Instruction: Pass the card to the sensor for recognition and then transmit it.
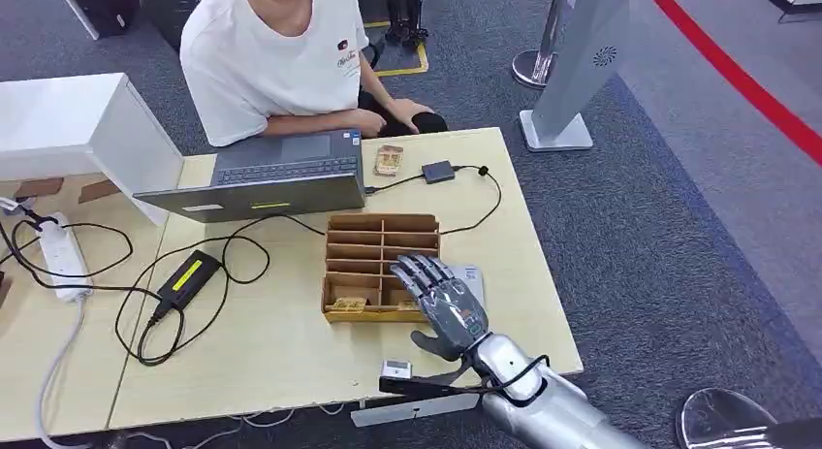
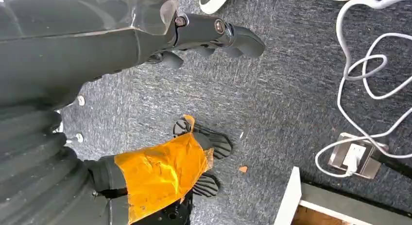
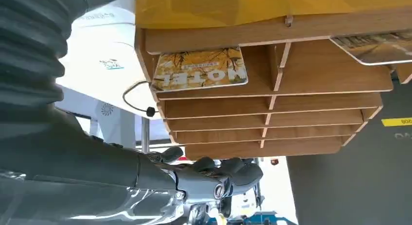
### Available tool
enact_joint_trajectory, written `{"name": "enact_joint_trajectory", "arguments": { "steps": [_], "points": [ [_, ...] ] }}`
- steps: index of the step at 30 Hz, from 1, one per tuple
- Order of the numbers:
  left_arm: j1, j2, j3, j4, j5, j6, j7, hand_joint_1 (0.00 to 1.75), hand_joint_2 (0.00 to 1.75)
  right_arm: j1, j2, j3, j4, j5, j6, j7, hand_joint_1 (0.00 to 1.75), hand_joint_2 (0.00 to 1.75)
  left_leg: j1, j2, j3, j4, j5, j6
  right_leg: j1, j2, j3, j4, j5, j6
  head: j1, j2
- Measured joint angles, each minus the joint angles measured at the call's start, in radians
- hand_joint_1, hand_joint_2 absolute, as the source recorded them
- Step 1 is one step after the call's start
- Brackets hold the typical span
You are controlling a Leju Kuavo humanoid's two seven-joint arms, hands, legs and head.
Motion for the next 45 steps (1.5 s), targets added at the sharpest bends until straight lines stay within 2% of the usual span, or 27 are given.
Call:
{"name": "enact_joint_trajectory", "arguments": {
  "steps": [5, 6, 20, 39, 42, 45],
  "points": [
    [0.000, 0.000, 0.000, 0.000, 0.000, 0.000, 0.000, 0.00, 1.75, 0.001, 0.001, 0.000, 0.001, 0.000, 0.000, 0.000, 0.00, 1.75, 0.000, 0.000, 0.000, 0.000, 0.000, 0.000, 0.000, 0.000, 0.000, 0.000, 0.000, 0.000, 0.000, 0.000],
    [0.000, 0.000, 0.000, 0.000, 0.000, 0.000, 0.000, 0.00, 1.75, 0.001, 0.001, 0.000, 0.001, 0.000, 0.000, 0.000, 1.75, 1.75, 0.000, 0.000, 0.000, 0.000, 0.000, 0.000, 0.000, 0.000, 0.000, 0.000, 0.000, 0.000, 0.000, 0.000],
    [0.000, 0.000, -0.011, 0.000, 0.001, 0.008, -0.003, 0.00, 1.75, 0.001, 0.002, -0.004, 0.017, -0.039, 0.000, -0.036, 1.75, 1.75, 0.000, 0.000, 0.000, 0.000, 0.000, 0.000, 0.000, 0.000, 0.000, 0.000, 0.000, 0.000, 0.000, 0.000],
    [0.000, 0.000, -0.016, -0.001, 0.006, 0.021, -0.013, 0.00, 1.75, 0.004, 0.002, -0.024, 0.016, -0.049, 0.002, -0.042, 1.75, 1.75, 0.000, 0.000, 0.000, 0.000, 0.000, 0.000, 0.000, 0.000, 0.000, 0.000, 0.000, 0.000, 0.000, 0.000],
    [0.000, -0.001, -0.016, -0.002, 0.016, 0.034, -0.019, 0.00, 1.75, 0.006, 0.002, -0.027, 0.014, -0.056, 0.002, -0.045, 1.75, 1.75, 0.000, 0.000, 0.000, 0.000, 0.000, 0.000, 0.000, 0.000, 0.000, 0.000, 0.000, 0.000, 0.000, 0.000],
    [-0.001, -0.007, -0.016, -0.002, 0.022, 0.078, -0.025, 0.00, 1.75, 0.007, 0.002, -0.028, 0.014, -0.054, 0.005, -0.048, 1.75, 1.75, 0.000, 0.000, 0.000, 0.000, 0.000, 0.000, 0.000, 0.000, 0.000, 0.000, 0.000, 0.000, 0.000, 0.000]
  ]
}}
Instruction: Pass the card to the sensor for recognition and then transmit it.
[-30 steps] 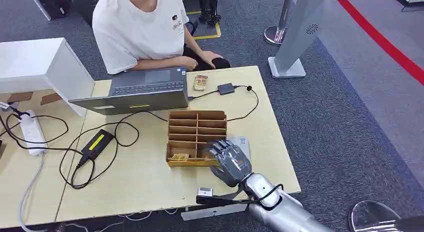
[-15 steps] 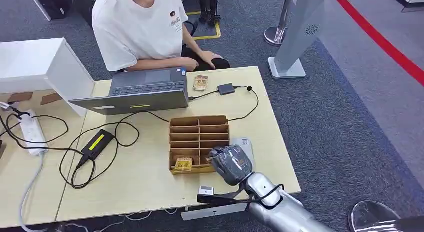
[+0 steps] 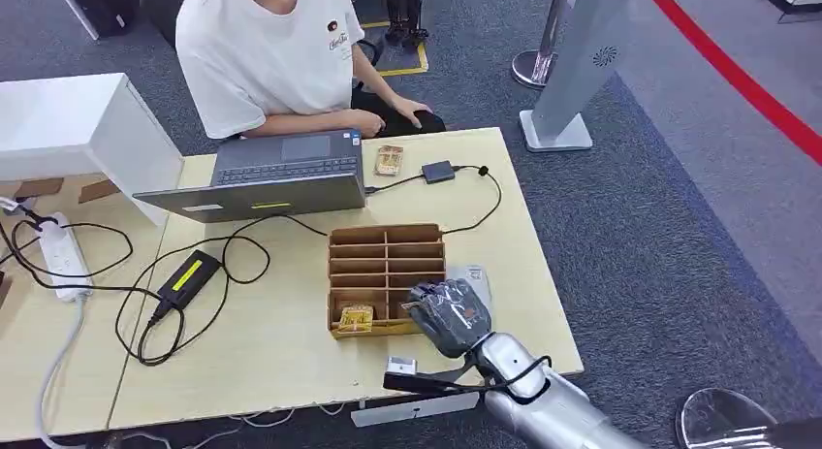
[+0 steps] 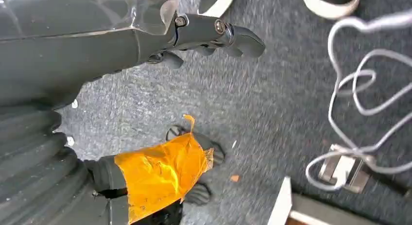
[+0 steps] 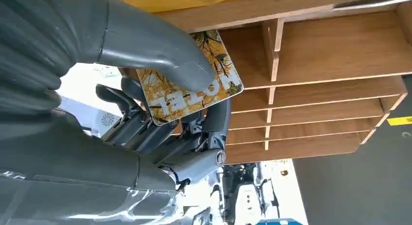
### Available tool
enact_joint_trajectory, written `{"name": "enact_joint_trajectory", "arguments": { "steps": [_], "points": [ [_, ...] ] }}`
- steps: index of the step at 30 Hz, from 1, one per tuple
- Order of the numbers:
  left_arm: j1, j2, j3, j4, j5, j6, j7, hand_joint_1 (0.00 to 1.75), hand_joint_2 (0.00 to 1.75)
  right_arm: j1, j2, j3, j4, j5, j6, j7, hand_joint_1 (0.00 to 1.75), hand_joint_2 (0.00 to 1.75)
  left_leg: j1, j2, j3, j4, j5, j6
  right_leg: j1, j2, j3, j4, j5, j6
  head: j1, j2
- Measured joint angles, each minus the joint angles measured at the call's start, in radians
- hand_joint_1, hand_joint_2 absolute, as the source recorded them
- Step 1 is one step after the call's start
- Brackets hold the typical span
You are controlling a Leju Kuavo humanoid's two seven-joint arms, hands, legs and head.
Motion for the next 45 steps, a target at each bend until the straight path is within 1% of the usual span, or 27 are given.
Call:
{"name": "enact_joint_trajectory", "arguments": {
  "steps": [6, 9, 15, 18, 23, 24, 26, 27, 30, 32, 34, 36, 40, 42, 45],
  "points": [
    [-0.005, -0.007, -0.002, 0.000, -0.008, 0.013, 0.005, 0.00, 1.75, 0.000, 0.000, -0.002, -0.005, 0.003, -0.003, 0.000, 1.75, 1.75, 0.000, 0.000, 0.000, 0.000, 0.000, 0.000, 0.000, 0.000, 0.000, 0.000, 0.000, 0.000, 0.000, 0.000],
    [-0.010, -0.008, -0.005, 0.000, -0.010, 0.014, 0.009, 0.00, 1.75, -0.008, 0.000, -0.008, -0.019, -0.019, 0.001, -0.004, 1.75, 1.75, 0.000, 0.000, 0.000, 0.000, 0.000, 0.000, 0.000, 0.000, 0.000, 0.000, 0.000, 0.000, 0.000, 0.000],
    [-0.021, -0.008, -0.013, 0.000, -0.015, 0.004, 0.027, 0.00, 1.75, -0.063, 0.000, -0.024, -0.082, -0.097, 0.083, -0.013, 1.75, 1.75, 0.000, 0.000, 0.000, 0.000, 0.000, 0.000, 0.000, 0.000, 0.000, 0.000, 0.000, 0.000, 0.000, 0.000],
    [-0.026, -0.008, -0.019, 0.000, -0.018, 0.001, 0.033, 0.00, 1.75, -0.099, 0.000, -0.029, -0.114, -0.165, 0.158, -0.027, 1.75, 1.75, 0.000, 0.000, 0.000, 0.000, 0.001, 0.000, 0.000, 0.000, 0.000, 0.001, 0.000, 0.000, 0.000, 0.000],
    [-0.029, -0.006, -0.023, 0.000, -0.019, -0.017, 0.044, 0.00, 1.75, -0.175, 0.000, -0.049, -0.147, -0.321, 0.319, -0.053, 1.75, 1.75, 0.000, 0.000, 0.000, 0.000, 0.001, 0.000, 0.000, 0.000, 0.000, 0.000, 0.000, 0.000, 0.000, 0.000],
    [-0.029, -0.006, -0.023, 0.000, -0.021, -0.020, 0.048, 0.00, 1.75, -0.195, 0.000, -0.051, -0.147, -0.360, 0.360, -0.058, 1.75, 1.75, 0.000, 0.000, 0.000, 0.000, 0.001, 0.000, 0.000, 0.000, 0.000, 0.000, 0.001, 0.000, 0.000, 0.000],
    [-0.031, -0.004, -0.025, 0.000, -0.023, -0.025, 0.051, 0.00, 1.75, -0.238, 0.000, -0.058, -0.146, -0.435, 0.467, -0.061, 1.75, 1.75, 0.000, 0.000, 0.000, 0.000, 0.001, 0.000, 0.000, 0.000, 0.000, 0.000, 0.001, 0.000, 0.000, 0.000],
    [-0.032, -0.003, -0.026, 0.000, -0.024, -0.027, 0.053, 0.00, 1.75, -0.256, 0.000, -0.061, -0.146, -0.457, 0.488, -0.062, 1.75, 1.75, 0.000, 0.000, 0.000, 0.000, 0.001, 0.000, 0.000, 0.000, 0.000, 0.000, 0.001, 0.000, 0.000, 0.000],
    [-0.032, -0.001, -0.027, 0.000, -0.024, -0.029, 0.058, 0.00, 1.75, -0.298, 0.000, -0.071, -0.144, -0.473, 0.510, -0.063, 1.75, 1.75, 0.000, 0.000, 0.000, 0.000, 0.001, 0.000, 0.000, 0.000, 0.000, 0.000, 0.001, 0.000, 0.000, 0.000],
    [-0.033, -0.001, -0.029, 0.000, -0.026, -0.031, 0.061, 0.00, 1.75, -0.322, 0.000, -0.072, -0.137, -0.494, 0.538, -0.062, 1.75, 1.75, 0.000, 0.000, 0.000, 0.000, 0.001, 0.000, 0.000, 0.000, 0.000, 0.001, 0.001, 0.000, 0.000, 0.000],
    [-0.037, -0.001, -0.032, 0.000, -0.033, -0.032, 0.068, 0.00, 1.75, -0.355, 0.006, -0.073, -0.126, -0.544, 0.575, -0.055, 1.75, 1.75, 0.000, 0.000, 0.000, 0.000, 0.001, 0.000, 0.000, 0.000, 0.000, 0.001, 0.001, 0.000, 0.000, 0.000],
    [-0.044, -0.001, -0.035, 0.000, -0.041, -0.032, 0.073, 0.00, 1.75, -0.400, 0.022, -0.080, -0.108, -0.583, 0.578, -0.038, 1.75, 1.75, 0.000, 0.000, 0.000, 0.000, 0.001, 0.000, 0.000, 0.000, 0.000, 0.001, 0.001, 0.000, 0.000, 0.000],
    [-0.067, -0.007, -0.051, 0.000, -0.056, -0.025, 0.089, 0.00, 1.75, -0.486, 0.067, -0.096, -0.070, -0.569, 0.529, -0.004, 1.75, 1.75, 0.000, 0.000, 0.000, 0.000, 0.002, -0.001, 0.000, 0.000, 0.000, 0.001, 0.001, 0.000, 0.000, 0.000],
    [-0.077, -0.013, -0.056, 0.000, -0.065, -0.017, 0.094, 0.00, 1.75, -0.512, 0.085, -0.098, -0.052, -0.533, 0.474, 0.005, 1.75, 1.75, 0.000, 0.000, 0.000, 0.000, 0.002, -0.001, 0.000, 0.000, 0.000, 0.001, 0.001, 0.000, 0.000, 0.000],
    [-0.091, -0.024, -0.068, 0.000, -0.078, -0.005, 0.104, 0.00, 1.75, -0.536, 0.111, -0.101, -0.008, -0.460, 0.360, 0.002, 1.75, 1.75, 0.000, 0.000, 0.000, 0.000, 0.002, -0.001, 0.000, 0.000, 0.000, 0.001, 0.001, 0.000, 0.000, 0.000]
  ]
}}
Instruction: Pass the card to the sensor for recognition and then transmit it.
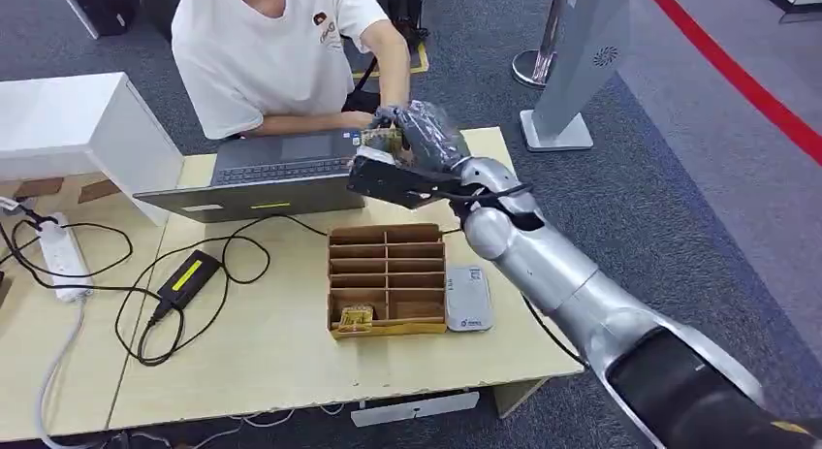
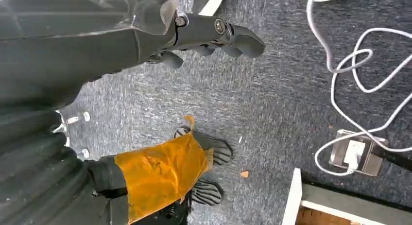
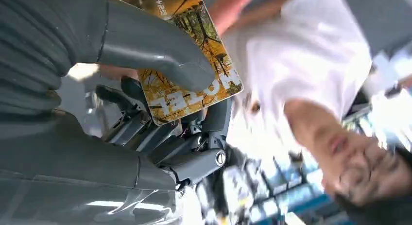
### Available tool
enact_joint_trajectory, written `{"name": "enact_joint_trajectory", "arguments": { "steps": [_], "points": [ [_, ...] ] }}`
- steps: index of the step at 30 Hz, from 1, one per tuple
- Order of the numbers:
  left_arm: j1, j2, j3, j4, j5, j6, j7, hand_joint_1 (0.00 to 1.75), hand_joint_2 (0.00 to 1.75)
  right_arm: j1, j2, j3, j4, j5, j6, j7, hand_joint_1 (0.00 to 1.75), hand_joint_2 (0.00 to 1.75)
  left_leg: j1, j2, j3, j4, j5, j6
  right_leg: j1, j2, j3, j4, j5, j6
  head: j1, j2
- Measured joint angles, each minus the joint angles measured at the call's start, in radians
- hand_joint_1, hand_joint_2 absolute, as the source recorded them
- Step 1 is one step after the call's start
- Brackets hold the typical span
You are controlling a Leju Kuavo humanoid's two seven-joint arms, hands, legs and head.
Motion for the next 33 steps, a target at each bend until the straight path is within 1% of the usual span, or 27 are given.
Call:
{"name": "enact_joint_trajectory", "arguments": {
  "steps": [5, 9, 23, 24, 28, 33],
  "points": [
    [-0.024, -0.026, -0.023, 0.000, -0.021, 0.018, 0.014, 0.00, 1.75, -0.007, 0.041, -0.011, 0.071, 0.120, -0.179, -0.013, 1.75, 1.75, 0.000, 0.000, 0.000, 0.000, 0.000, 0.000, 0.000, 0.000, 0.000, 0.000, 0.000, 0.000, 0.000, 0.000],
    [-0.034, -0.042, -0.038, 0.000, -0.031, 0.027, 0.019, 0.00, 1.75, -0.005, 0.052, -0.018, 0.121, 0.175, -0.251, -0.013, 1.75, 1.75, 0.000, 0.000, -0.001, 0.001, 0.000, 0.000, 0.000, 0.000, 0.000, -0.001, 0.000, 0.000, 0.001, 0.000],
    [-0.047, -0.060, -0.055, 0.000, -0.042, 0.025, 0.026, 0.00, 1.75, -0.005, 0.058, -0.027, 0.205, 0.241, -0.302, -0.007, 1.75, 1.75, 0.000, 0.000, -0.003, 0.001, 0.000, 0.000, 0.000, 0.000, -0.002, -0.001, 0.000, 0.000, 0.000, 0.000],
    [-0.048, -0.060, -0.055, 0.000, -0.042, 0.024, 0.026, 0.00, 1.75, -0.005, 0.058, -0.030, 0.210, 0.241, -0.303, -0.007, 0.00, 1.75, 0.000, 0.000, -0.003, 0.001, 0.000, 0.000, 0.000, 0.000, -0.002, -0.001, 0.000, 0.000, 0.000, 0.000],
    [-0.048, -0.061, -0.055, 0.000, -0.034, 0.017, 0.025, 0.00, 1.75, -0.005, 0.058, -0.031, 0.220, 0.244, -0.304, -0.015, 0.00, 1.75, 0.000, 0.000, -0.003, 0.001, 0.000, 0.000, 0.000, 0.000, -0.002, -0.001, 0.000, 0.000, 0.000, 0.000],
    [-0.048, -0.064, -0.055, 0.000, -0.035, 0.035, 0.017, 0.00, 1.75, -0.005, 0.057, -0.037, 0.227, 0.271, -0.305, -0.011, 0.00, 1.75, 0.000, 0.000, -0.004, 0.001, 0.000, 0.000, 0.000, 0.001, -0.003, -0.001, 0.000, 0.000, 0.000, 0.000]
  ]
}}
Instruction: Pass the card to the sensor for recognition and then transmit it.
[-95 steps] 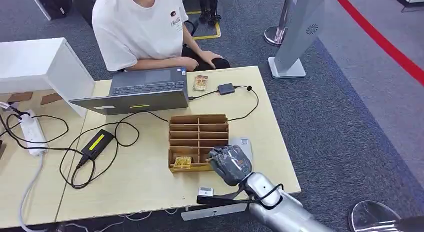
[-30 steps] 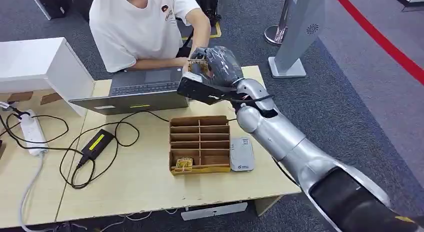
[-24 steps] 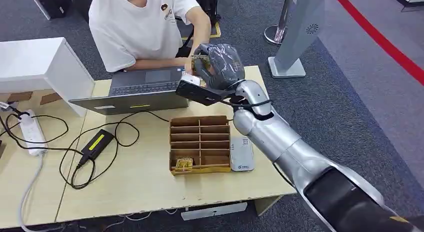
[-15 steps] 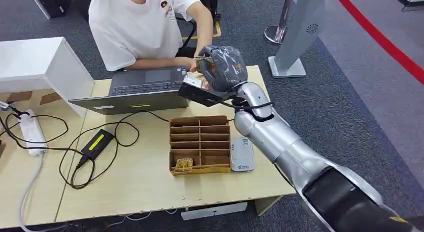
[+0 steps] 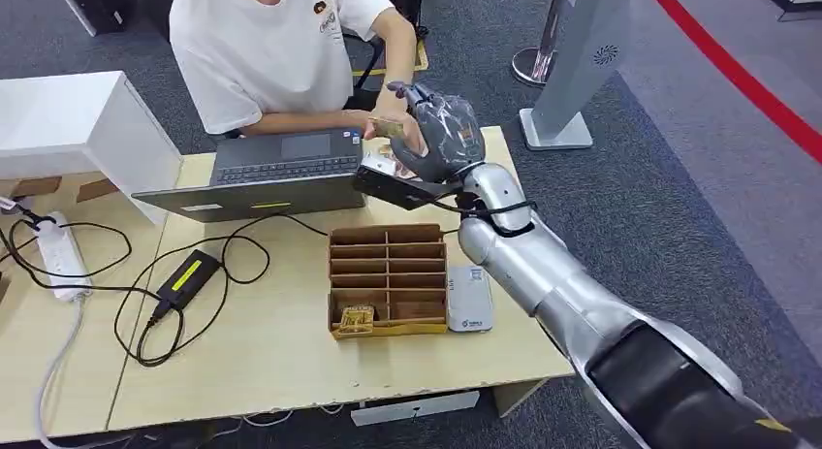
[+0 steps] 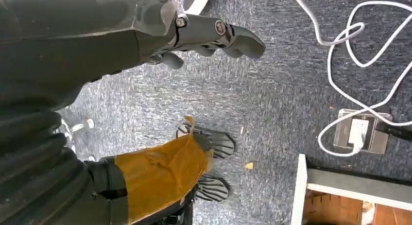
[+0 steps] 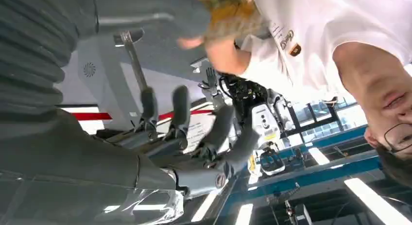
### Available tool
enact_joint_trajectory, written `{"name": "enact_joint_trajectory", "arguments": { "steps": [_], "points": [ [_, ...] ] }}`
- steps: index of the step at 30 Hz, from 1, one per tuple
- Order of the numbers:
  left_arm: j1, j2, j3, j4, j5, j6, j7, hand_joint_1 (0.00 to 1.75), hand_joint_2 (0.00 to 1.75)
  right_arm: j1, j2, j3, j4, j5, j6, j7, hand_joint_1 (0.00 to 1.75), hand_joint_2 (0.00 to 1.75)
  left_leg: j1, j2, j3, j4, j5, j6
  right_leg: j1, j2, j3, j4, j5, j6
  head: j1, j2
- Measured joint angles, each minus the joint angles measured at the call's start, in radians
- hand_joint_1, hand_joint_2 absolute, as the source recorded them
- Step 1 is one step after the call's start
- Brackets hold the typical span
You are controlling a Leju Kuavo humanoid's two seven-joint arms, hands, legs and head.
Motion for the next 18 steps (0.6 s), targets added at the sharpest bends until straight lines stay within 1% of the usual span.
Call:
{"name": "enact_joint_trajectory", "arguments": {
  "steps": [3, 14, 18],
  "points": [
    [0.000, 0.000, 0.000, 0.000, -0.003, -0.002, 0.000, 0.00, 1.75, -0.003, -0.001, -0.010, 0.009, 0.026, -0.003, 0.008, 0.00, 1.75, 0.000, 0.000, 0.000, 0.000, 0.000, 0.000, 0.000, 0.000, 0.000, 0.000, 0.000, 0.000, 0.000, 0.000],
    [0.000, 0.000, 0.000, 0.000, -0.004, -0.005, 0.000, 0.00, 1.75, -0.007, -0.006, -0.023, 0.026, 0.030, -0.005, 0.006, 0.00, 1.75, 0.000, 0.000, 0.000, 0.000, 0.000, 0.000, 0.000, 0.000, 0.000, 0.000, 0.000, 0.000, 0.000, 0.000],
    [-0.001, 0.000, 0.000, 0.000, -0.005, -0.018, 0.010, 0.00, 1.75, -0.019, -0.017, -0.026, 0.039, 0.070, -0.013, 0.032, 0.00, 1.75, 0.000, 0.000, 0.000, 0.000, 0.000, 0.000, 0.000, 0.000, 0.000, 0.000, 0.000, 0.000, 0.000, 0.000]
  ]
}}
